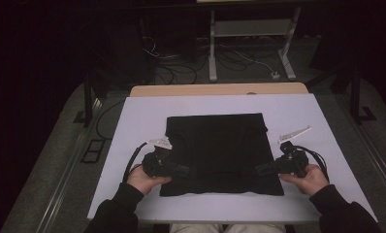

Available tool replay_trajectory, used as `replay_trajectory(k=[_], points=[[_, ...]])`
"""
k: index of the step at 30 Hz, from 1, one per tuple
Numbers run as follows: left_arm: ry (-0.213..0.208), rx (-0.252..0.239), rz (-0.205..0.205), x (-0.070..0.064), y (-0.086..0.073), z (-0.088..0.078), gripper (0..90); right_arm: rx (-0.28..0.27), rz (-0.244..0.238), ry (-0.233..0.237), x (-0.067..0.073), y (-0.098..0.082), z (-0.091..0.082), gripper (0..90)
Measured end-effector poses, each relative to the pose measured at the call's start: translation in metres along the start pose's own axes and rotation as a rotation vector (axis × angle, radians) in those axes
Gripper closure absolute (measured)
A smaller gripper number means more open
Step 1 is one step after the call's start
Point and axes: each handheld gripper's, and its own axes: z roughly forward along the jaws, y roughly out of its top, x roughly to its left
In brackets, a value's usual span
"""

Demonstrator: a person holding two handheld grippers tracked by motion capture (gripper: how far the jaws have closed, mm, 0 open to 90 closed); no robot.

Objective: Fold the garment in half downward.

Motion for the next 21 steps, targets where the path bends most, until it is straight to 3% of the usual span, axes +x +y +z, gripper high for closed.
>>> replay_trajectory(k=[21], points=[[-0.024, 0.052, -0.011, -0.011, -0.017, 0.002, 84.6, 0.042, -0.009, 0.018, 0.012, -0.013, 0.002, 86.6]])
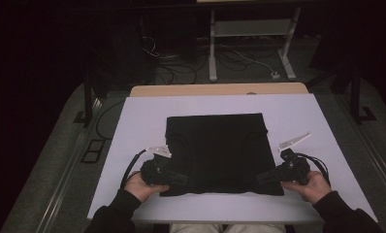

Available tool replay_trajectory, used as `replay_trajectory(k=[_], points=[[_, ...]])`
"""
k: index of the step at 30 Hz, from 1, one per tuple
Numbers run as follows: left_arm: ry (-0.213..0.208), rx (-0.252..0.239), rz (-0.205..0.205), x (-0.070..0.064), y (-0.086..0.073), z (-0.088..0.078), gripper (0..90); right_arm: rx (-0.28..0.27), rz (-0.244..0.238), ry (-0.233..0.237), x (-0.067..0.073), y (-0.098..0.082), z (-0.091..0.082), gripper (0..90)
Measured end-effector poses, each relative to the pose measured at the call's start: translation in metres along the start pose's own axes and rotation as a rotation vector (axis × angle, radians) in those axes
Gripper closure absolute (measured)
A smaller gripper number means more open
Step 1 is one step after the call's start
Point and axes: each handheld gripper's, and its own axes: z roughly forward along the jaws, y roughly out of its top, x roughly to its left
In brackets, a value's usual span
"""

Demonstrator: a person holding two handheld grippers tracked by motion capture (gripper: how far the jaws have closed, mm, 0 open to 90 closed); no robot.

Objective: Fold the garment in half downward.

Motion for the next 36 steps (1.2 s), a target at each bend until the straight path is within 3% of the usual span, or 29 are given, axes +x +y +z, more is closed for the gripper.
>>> replay_trajectory(k=[20, 26, 30, 36], points=[[-0.011, 0.07, 0.016, -0.005, -0.008, 0.007, 84.6, 0.057, -0.018, 0.018, 0.01, -0.008, 0.006, 88.6], [-0.002, 0.06, 0.023, -0.005, -0.008, 0.007, 83.6, 0.056, -0.013, 0.009, 0.009, -0.009, 0.007, 88.5], [0.01, 0.047, 0.003, -0.004, -0.007, 0.005, 65.2, 0.038, 0.0, 0.019, 0.009, -0.009, 0.004, 82.4], [0.07, 0.007, 0.05, -0.009, -0.006, -0.003, 44.1, -0.018, -0.011, -0.025, 0.011, -0.008, -0.003, 62.2]])
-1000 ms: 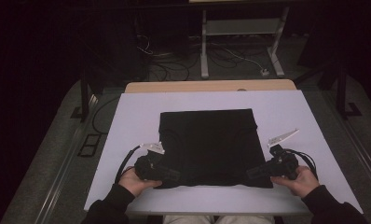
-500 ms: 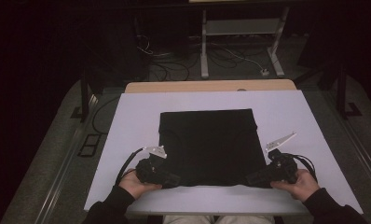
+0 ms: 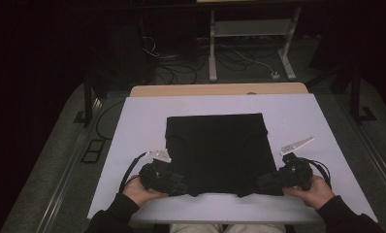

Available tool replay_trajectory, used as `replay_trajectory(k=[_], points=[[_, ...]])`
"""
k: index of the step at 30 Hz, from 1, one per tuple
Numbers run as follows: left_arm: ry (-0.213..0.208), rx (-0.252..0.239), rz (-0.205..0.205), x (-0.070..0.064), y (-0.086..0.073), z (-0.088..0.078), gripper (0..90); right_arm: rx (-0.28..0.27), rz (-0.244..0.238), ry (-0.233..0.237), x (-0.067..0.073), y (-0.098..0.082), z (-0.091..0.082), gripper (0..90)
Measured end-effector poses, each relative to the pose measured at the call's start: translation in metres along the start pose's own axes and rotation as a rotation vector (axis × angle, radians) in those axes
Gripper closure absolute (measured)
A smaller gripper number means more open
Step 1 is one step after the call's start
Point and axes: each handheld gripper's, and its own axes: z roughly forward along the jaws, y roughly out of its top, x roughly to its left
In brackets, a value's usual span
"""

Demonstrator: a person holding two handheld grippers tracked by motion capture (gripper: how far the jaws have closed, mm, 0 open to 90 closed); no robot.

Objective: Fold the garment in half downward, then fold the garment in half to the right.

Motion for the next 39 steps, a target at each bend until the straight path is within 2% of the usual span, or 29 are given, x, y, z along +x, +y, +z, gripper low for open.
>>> replay_trajectory(k=[2, 4, 7, 9, 13, 16, 19, 25, 28, 33, 39], points=[[0.049, -0.005, 0.032, -0.003, -0.001, -0.002, 36.6, -0.012, -0.006, -0.018, 0.002, 0.001, -0.002, 56.3], [0.052, -0.018, 0.028, -0.004, -0.001, -0.004, 29.7, -0.023, -0.014, -0.036, 0.004, 0.002, -0.003, 49.8], [0.049, -0.035, 0.023, -0.003, -0.001, -0.008, 24.3, -0.031, -0.023, -0.059, 0.005, 0.003, -0.004, 39.6], [0.047, -0.049, 0.006, -0.003, -0.001, -0.01, 19.9, -0.028, -0.027, -0.074, 0.007, 0.004, -0.004, 32.4], [0.036, -0.069, -0.003, 0.0, -0.001, -0.013, 11.5, -0.033, -0.031, -0.105, 0.008, 0.007, -0.004, 14.4], [0.044, -0.08, -0.024, 0.0, -0.001, -0.014, 4.7, -0.047, -0.03, -0.123, 0.008, 0.01, -0.005, 9.8], [0.057, -0.072, -0.01, 0.001, -0.002, -0.016, 0.0, -0.047, -0.028, -0.139, 0.007, 0.013, -0.004, 0.3], [0.089, -0.121, -0.032, 0.002, -0.007, -0.023, 0.0, -0.064, -0.05, -0.166, 0.004, 0.023, -0.004, 0.0], [0.113, -0.141, -0.043, 0.004, -0.012, -0.028, 0.0, -0.063, -0.058, -0.164, 0.003, 0.03, -0.002, 0.0], [0.15, -0.159, -0.049, 0.004, -0.019, -0.034, 0.0, -0.052, -0.095, -0.184, 0.002, 0.046, 0.004, 0.0], [0.178, -0.167, -0.058, 0.005, -0.026, -0.039, 0.0, -0.069, -0.117, -0.208, 0.0, 0.066, 0.009, 0.0]])
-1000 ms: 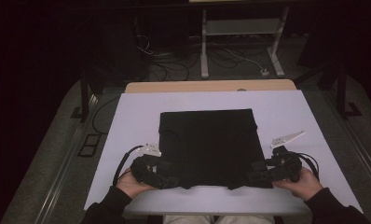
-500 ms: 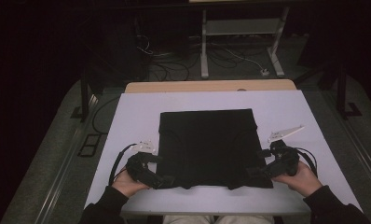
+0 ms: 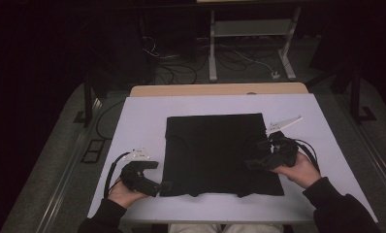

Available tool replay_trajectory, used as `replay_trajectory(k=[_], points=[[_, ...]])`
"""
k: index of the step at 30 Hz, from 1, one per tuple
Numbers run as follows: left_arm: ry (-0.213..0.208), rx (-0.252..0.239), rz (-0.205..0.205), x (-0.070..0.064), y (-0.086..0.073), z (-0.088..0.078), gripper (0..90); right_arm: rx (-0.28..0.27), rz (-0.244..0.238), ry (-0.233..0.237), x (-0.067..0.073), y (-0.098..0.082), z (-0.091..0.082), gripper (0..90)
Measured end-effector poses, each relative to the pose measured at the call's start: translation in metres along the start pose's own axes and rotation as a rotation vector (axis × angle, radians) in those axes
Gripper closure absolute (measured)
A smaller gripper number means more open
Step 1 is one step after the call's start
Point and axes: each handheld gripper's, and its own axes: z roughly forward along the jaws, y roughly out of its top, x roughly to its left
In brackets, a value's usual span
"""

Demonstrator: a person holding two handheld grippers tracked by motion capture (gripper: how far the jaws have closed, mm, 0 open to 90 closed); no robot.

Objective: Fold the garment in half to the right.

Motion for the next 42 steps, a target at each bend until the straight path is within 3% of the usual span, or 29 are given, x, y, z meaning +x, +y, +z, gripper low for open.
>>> replay_trajectory(k=[20, 27, 38, 42], points=[[0.131, -0.058, -0.017, 0.012, -0.015, -0.014, 0.0, 0.004, -0.055, -0.014, -0.006, 0.049, 0.022, 0.0], [0.131, -0.059, -0.024, 0.013, -0.021, -0.014, 0.0, -0.002, -0.075, -0.026, -0.008, 0.07, 0.033, 0.0], [0.113, -0.002, -0.007, 0.011, -0.027, -0.008, 0.0, 0.016, -0.08, -0.034, -0.013, 0.095, 0.055, 0.0], [0.104, 0.033, 0.017, 0.009, -0.028, -0.002, 0.0, 0.03, -0.089, -0.047, -0.016, 0.101, 0.064, 0.0]])
